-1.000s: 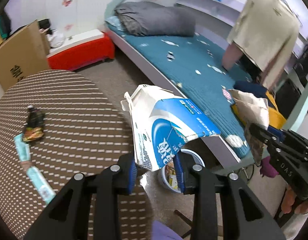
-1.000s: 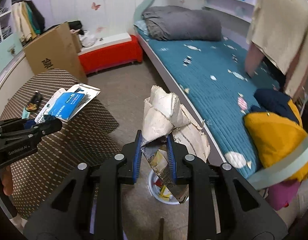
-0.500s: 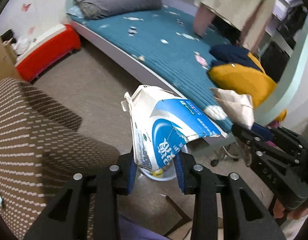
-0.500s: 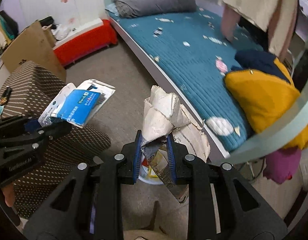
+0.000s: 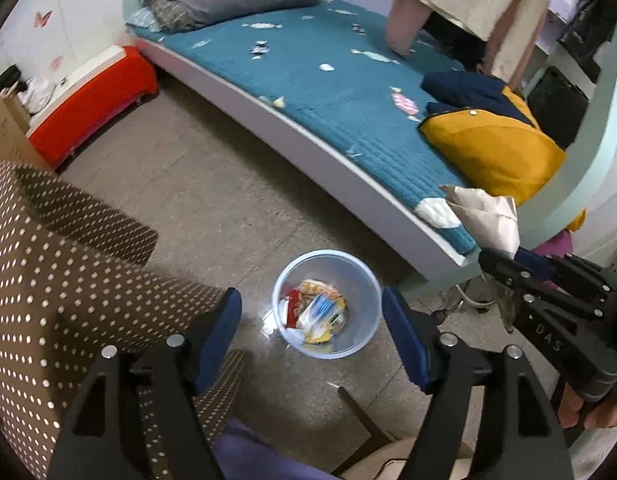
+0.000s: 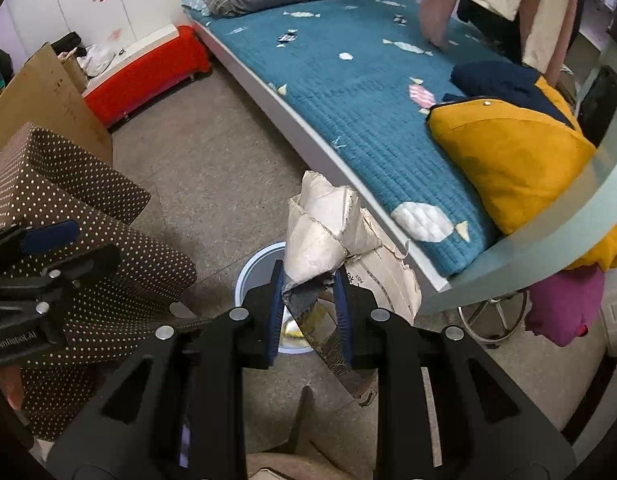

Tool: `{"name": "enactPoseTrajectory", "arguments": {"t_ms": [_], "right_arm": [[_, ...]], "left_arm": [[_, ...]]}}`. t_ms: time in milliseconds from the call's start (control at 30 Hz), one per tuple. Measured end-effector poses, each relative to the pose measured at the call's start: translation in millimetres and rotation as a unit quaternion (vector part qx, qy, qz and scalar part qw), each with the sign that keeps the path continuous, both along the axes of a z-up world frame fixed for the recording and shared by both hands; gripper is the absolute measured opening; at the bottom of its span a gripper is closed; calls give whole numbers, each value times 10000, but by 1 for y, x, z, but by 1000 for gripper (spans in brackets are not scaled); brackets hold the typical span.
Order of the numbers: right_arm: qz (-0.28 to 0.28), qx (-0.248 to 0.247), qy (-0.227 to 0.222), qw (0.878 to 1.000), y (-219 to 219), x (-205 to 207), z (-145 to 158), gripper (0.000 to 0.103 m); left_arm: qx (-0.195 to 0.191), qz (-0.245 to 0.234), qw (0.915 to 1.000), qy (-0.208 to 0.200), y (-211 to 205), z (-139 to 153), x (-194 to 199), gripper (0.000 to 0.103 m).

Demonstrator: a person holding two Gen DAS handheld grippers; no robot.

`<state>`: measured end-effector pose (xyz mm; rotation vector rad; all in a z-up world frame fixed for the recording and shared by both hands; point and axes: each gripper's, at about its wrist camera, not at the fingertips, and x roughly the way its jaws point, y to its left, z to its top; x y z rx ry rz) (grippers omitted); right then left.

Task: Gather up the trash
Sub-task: 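Open both tools over the bucket, dropping the newspaper and tissue pack, then move both tools back to the table toward the tube and wrapper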

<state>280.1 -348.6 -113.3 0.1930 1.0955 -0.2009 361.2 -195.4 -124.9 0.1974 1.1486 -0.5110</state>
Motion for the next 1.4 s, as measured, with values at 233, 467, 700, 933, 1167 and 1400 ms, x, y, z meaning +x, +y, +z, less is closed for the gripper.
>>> {"name": "enactPoseTrajectory", "arguments": {"t_ms": [233, 467, 700, 933, 1167, 1400], "right_arm": [[47, 93, 81, 9999, 16, 14, -3, 74], [86, -33, 185, 9998, 25, 15, -3, 79], [161, -62, 269, 9995, 41, 11, -3, 82], [200, 51, 9, 9998, 55, 8, 22, 84], [569, -62, -173, 9982, 88, 12, 42, 84], [1041, -175, -271, 9940, 134, 23, 53, 84]], "left_arm": [[13, 290, 9996, 31, 28, 0, 3, 75], [13, 303, 9995, 8, 38, 2, -4, 77], [-116, 411, 9991, 4, 53, 11, -7, 77], [-249, 497, 9984, -138, 74, 28, -12, 79], [-347, 690, 9966, -295, 103, 45, -16, 79], [-346, 990, 9937, -407, 144, 56, -19, 79]]}}
